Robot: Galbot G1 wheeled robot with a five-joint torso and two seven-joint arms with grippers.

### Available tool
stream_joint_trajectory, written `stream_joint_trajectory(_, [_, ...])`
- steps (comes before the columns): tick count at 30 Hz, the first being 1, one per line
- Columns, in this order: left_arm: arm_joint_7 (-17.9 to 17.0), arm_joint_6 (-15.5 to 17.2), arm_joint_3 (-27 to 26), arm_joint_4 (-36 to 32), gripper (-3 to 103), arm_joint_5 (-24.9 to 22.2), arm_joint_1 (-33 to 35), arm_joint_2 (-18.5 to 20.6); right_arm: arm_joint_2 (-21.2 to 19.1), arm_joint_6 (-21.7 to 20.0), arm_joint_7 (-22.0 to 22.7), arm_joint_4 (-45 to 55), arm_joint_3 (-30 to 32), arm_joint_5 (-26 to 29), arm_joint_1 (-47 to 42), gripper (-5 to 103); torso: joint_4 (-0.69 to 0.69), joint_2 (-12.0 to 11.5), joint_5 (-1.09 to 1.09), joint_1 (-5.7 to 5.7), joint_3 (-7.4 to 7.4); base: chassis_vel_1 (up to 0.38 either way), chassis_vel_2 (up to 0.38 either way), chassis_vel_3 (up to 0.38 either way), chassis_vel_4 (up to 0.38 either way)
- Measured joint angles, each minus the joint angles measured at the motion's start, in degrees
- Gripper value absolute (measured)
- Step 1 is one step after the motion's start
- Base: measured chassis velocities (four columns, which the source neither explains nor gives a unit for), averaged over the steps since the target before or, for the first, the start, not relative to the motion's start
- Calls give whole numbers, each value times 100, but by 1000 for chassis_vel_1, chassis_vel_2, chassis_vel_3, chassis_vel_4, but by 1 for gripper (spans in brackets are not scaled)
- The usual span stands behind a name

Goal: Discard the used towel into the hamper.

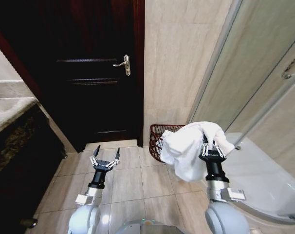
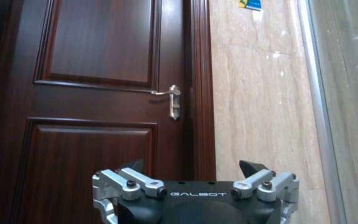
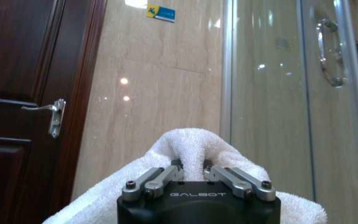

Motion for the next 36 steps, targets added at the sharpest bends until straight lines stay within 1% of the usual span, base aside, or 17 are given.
stream_joint_trajectory(2, [69, -11, 15, -1, 100, -26, -3, -3, -5, -195, -43, -8, 9, 101, 183, 12, 0, 73, 0, 29, 45, 0, 0, 0, 0])
stream_joint_trajectory(4, [192, -146, 54, 26, 100, -136, -23, -8, -81, -432, -109, -9, 39, 323, 403, 12, -1, 128, 0, 46, 79, 0, 0, 0, 0])
stream_joint_trajectory(10, [307, -305, 165, 46, 100, -272, -23, -70, -377, -862, -125, -161, 134, 847, 1049, 12, -1, 161, 1, 58, 102, 0, 0, 0, 0])
stream_joint_trajectory(13, [179, -353, 169, -53, 100, -266, 51, -104, -695, -1236, -76, -201, 204, 1346, 1621, 12, 0, 162, 2, 59, 104, 0, 0, 0, 0])
stream_joint_trajectory(14, [68, -369, 127, -97, 100, -266, 103, -110, -903, -1435, -36, -171, 245, 1639, 1923, 12, 0, 162, 2, 59, 104, 0, 0, 0, 0])
stream_joint_trajectory(15, [68, -369, 127, -97, 100, -266, 103, -110, -903, -1435, -36, -171, 245, 1639, 1923, 12, 0, 162, 2, 59, 104, 0, 0, 0, 0])
stream_joint_trajectory(17, [-118, -461, 43, -85, 100, -268, 198, -115, -1232, -1645, -3, -108, 332, 2103, 2305, 12, 4, 160, 0, 58, 101, 0, 0, 0, 0])
stream_joint_trajectory(18, [-173, -487, 29, -33, 100, -269, 217, -98, -1378, -1702, -29, -61, 455, 2318, 2392, 12, 4, 158, 0, 57, 100, 0, 0, 0, 0])
stream_joint_trajectory(19, [-173, -487, 29, -33, 100, -269, 217, -98, -1378, -1702, -29, -61, 455, 2318, 2392, 12, 4, 158, 0, 57, 100, 0, 0, 0, 0])
stream_joint_trajectory(21, [-201, -431, 78, 59, 100, -265, 196, -15, -1605, -1756, -63, 92, 836, 2669, 2394, 12, -1, 151, 1, 55, 97, 0, 0, 0, 0])
stream_joint_trajectory(22, [-201, -431, 78, 59, 100, -265, 196, -15, -1605, -1756, -63, 92, 836, 2669, 2394, 12, -1, 151, 1, 55, 97, 0, 0, 0, 0])
stream_joint_trajectory(24, [-240, -402, 87, 73, 100, -261, 241, -18, -1854, -1838, -91, 168, 1124, 3051, 2544, 12, -7, 148, 1, 52, 93, 0, 0, 0, 0])
stream_joint_trajectory(26, [-270, -401, 69, 59, 100, -262, 290, -46, -1970, -1879, -91, 171, 1187, 3217, 2656, 12, -2, 146, 0, 51, 92, 0, 0, 0, 0])
stream_joint_trajectory(28, [-336, -416, -7, -46, 100, -265, 467, -64, -2373, -2046, -64, 9, 1298, 3681, 3144, 12, 2, 142, 2, 49, 90, 0, 0, 0, 0])
stream_joint_trajectory(31, [-370, -453, -74, -139, 100, -265, 620, -66, -2764, -2145, 2, -252, 1256, 4095, 3680, 12, 2, 138, -1, 48, 88, 0, 0, 0, 0])
stream_joint_trajectory(34, [-437, -543, -117, -173, 100, -264, 711, -134, -3189, -2209, 142, -687, 885, 4499, 4534, 12, 0, 133, 2, 47, 87, 0, 0, 0, 0])
stream_joint_trajectory(36, [-444, -574, -123, -175, 100, -261, 721, -144, -3293, -2210, 176, -871, 744, 4568, 4837, 12, 0, 133, 1, 46, 86, 0, 0, 0, 0])
